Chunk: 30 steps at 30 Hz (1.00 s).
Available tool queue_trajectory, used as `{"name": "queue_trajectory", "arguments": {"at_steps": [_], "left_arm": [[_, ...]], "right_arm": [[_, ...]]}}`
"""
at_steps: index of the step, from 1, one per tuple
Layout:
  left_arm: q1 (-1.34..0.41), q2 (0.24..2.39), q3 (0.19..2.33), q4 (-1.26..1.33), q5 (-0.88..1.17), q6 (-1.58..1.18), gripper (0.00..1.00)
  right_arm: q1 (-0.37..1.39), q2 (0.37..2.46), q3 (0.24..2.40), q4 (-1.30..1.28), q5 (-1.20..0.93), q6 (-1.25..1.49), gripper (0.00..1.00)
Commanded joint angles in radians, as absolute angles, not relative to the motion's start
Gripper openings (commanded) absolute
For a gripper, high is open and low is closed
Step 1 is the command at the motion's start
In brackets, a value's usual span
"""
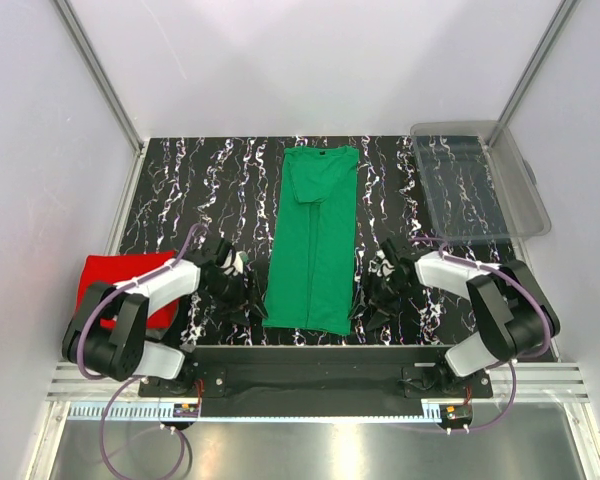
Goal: Fold and stack the t-shirts
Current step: Fold the tshirt
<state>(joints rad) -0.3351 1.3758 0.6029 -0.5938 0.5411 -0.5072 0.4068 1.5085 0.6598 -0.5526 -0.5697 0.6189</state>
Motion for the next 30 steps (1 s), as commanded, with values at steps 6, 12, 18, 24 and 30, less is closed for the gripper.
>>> {"name": "queue_trajectory", "arguments": {"at_steps": [6,12,18,24,30], "left_arm": [[-0.333,1.439,0.594,-0.508,0.561,-0.505,0.50],[-0.334,1.451,0.595,-0.492,0.578,-0.508,0.49],[-0.337,1.453,0.592,-0.474,0.583,-0.509,0.49],[-0.347,1.450,0.592,-0.465,0.597,-0.509,0.47],[-0.379,1.451,0.600,-0.459,0.604,-0.489,0.39]], "right_arm": [[0.452,1.589,0.692,-0.489,-0.601,0.643,0.63],[0.475,1.611,0.693,-0.465,-0.615,0.650,0.59],[0.535,1.634,0.716,-0.442,-0.623,0.666,0.55],[0.551,1.651,0.715,-0.417,-0.634,0.686,0.52],[0.552,1.652,0.713,-0.408,-0.643,0.684,0.45]]}}
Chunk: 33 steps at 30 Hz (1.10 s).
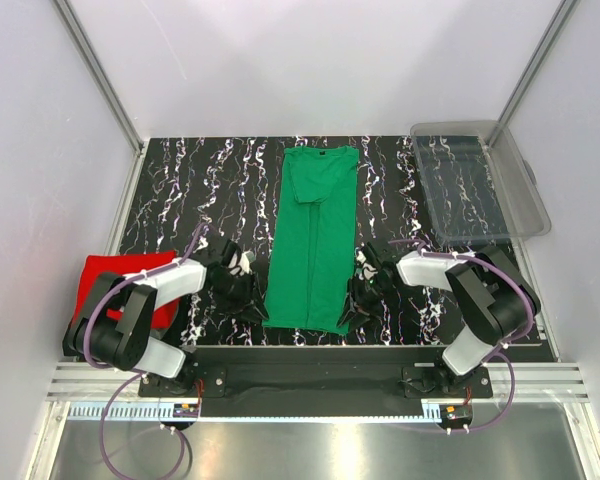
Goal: Fold and stack the t-shirts
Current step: Fold the tshirt
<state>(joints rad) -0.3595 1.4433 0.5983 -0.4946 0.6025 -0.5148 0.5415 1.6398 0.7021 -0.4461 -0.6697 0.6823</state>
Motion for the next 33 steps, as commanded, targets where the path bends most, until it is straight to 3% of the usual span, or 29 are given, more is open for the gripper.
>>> {"name": "queue_trajectory", "arguments": {"at_steps": [1,4,5,6,9,14,21,33], "left_arm": [[-0.380,1.451,0.601,-0.457,0.606,-0.492,0.37],[-0.383,1.457,0.607,-0.451,0.607,-0.491,0.25],[-0.383,1.456,0.607,-0.451,0.607,-0.488,0.23],[-0.383,1.456,0.609,-0.448,0.610,-0.482,0.14],[-0.383,1.444,0.618,-0.452,0.609,-0.465,0.00],[-0.356,1.384,0.656,-0.477,0.609,-0.450,0.00],[-0.330,1.399,0.798,-0.500,0.601,-0.390,0.00],[-0.278,1.607,1.147,-0.506,0.588,-0.336,0.00]], "right_arm": [[0.552,1.654,0.710,-0.403,-0.646,0.686,0.37],[0.552,1.652,0.706,-0.394,-0.655,0.684,0.27],[0.554,1.648,0.704,-0.393,-0.657,0.684,0.09],[0.552,1.644,0.703,-0.393,-0.654,0.686,0.00],[0.551,1.623,0.701,-0.396,-0.650,0.681,0.00],[0.535,1.514,0.722,-0.446,-0.643,0.654,0.00],[0.387,1.440,0.764,-0.476,-0.692,0.566,0.00],[0.281,1.600,1.087,-0.465,-0.670,0.459,0.00]]}}
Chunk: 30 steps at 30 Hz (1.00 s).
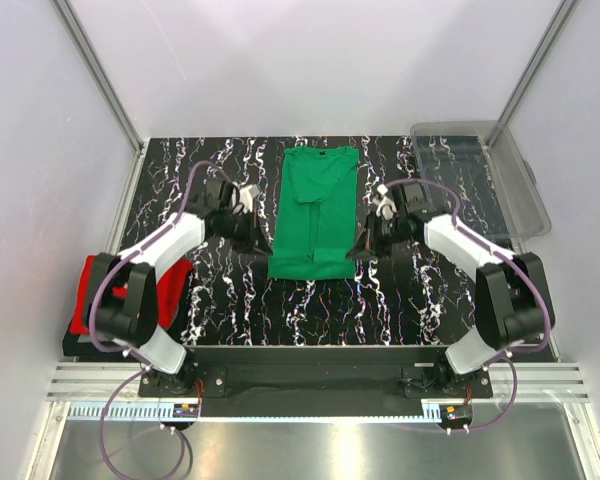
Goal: Fold and stack the t-shirts
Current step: Fold the tshirt
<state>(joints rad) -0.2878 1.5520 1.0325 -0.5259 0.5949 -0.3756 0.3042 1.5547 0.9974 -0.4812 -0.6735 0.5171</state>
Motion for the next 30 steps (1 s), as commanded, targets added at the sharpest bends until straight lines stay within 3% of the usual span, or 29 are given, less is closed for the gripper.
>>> {"name": "queue_trajectory", "arguments": {"at_steps": [1,12,13,15,16,17,22,30], "left_arm": [[-0.272,1.626,1.172,-0.506,0.589,-0.336,0.00],[-0.255,1.928,1.523,-0.560,0.580,-0.265,0.00],[-0.253,1.945,1.535,-0.564,0.560,-0.261,0.00],[-0.253,1.979,1.567,-0.565,0.516,-0.249,0.28],[-0.250,1.985,1.578,-0.565,0.455,-0.253,0.36],[-0.249,1.979,1.591,-0.565,0.442,-0.246,0.39],[-0.215,1.856,1.556,-0.577,0.400,-0.255,0.47],[-0.207,1.756,1.218,-0.554,0.597,-0.350,0.55]], "right_arm": [[0.273,1.638,1.112,-0.465,-0.669,0.450,0.00],[0.206,1.925,1.417,-0.482,-0.661,0.365,0.01],[0.203,1.954,1.431,-0.482,-0.649,0.362,0.07],[0.203,1.982,1.472,-0.480,-0.618,0.345,0.34],[0.199,1.993,1.497,-0.482,-0.609,0.333,0.58],[0.198,1.990,1.506,-0.482,-0.601,0.330,0.61],[0.184,1.843,1.397,-0.514,-0.614,0.362,0.65],[0.186,1.706,1.036,-0.494,-0.681,0.463,0.65]]}}
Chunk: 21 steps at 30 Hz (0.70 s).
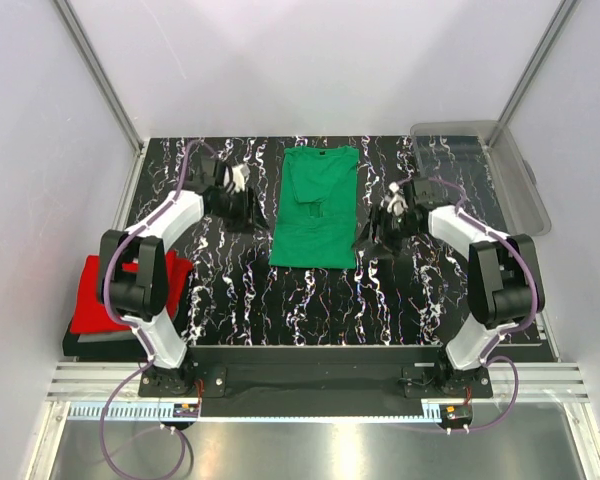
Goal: Fold and stack the t-shirts
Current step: Fold the tshirt
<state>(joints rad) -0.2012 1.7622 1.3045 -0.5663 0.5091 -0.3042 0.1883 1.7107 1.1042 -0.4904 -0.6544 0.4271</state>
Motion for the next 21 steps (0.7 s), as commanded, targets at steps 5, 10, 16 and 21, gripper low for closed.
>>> {"name": "queue_trajectory", "arguments": {"at_steps": [5,10,16,21], "left_arm": [[-0.207,1.796,1.160,-0.529,0.653,-0.393,0.56],[-0.207,1.844,1.180,-0.500,0.664,-0.414,0.56],[-0.209,1.927,1.249,-0.512,0.675,-0.399,0.52],[-0.221,1.944,1.243,-0.515,0.680,-0.396,0.46]], "right_arm": [[0.187,1.753,1.026,-0.451,-0.676,0.500,0.63],[0.193,1.830,1.081,-0.426,-0.666,0.528,0.59],[0.202,1.914,1.138,-0.425,-0.683,0.528,0.55],[0.232,1.944,1.146,-0.439,-0.699,0.528,0.53]]}}
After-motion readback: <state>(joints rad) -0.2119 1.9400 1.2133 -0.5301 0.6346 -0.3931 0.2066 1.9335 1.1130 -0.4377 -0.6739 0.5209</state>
